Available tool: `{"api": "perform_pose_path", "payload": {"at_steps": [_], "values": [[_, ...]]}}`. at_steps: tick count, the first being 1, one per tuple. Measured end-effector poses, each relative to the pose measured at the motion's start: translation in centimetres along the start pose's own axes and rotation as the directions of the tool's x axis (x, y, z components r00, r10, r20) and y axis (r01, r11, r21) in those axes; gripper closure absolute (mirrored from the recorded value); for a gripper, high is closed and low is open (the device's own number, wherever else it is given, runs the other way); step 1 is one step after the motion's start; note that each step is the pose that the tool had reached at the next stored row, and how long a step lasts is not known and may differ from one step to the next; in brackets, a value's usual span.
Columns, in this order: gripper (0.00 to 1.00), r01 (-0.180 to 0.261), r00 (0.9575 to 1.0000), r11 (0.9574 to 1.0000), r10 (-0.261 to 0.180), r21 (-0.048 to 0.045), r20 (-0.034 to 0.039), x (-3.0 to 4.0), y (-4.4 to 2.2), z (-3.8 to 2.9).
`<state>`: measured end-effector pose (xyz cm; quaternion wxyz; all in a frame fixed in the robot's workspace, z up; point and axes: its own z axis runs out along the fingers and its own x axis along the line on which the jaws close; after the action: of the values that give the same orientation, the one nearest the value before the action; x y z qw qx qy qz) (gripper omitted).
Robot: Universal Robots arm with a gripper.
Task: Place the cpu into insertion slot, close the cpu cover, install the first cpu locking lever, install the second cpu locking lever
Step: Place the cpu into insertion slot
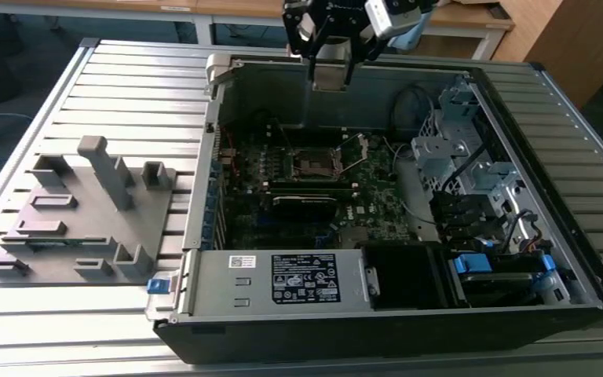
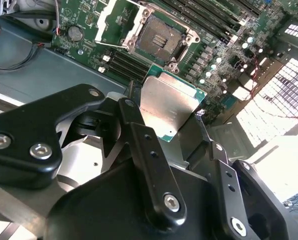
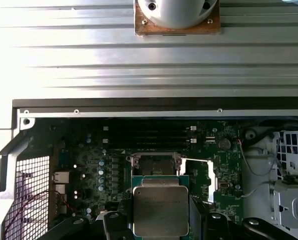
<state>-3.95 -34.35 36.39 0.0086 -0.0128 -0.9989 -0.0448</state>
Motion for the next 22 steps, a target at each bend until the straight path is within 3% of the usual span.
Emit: {"api": "perform_pose_path", "payload": {"at_steps": [22], "values": [[0.46,0.001,1.0000,1.0000,-0.001,0.0001,0.0001,-0.03,-0.17,1.88]]}}
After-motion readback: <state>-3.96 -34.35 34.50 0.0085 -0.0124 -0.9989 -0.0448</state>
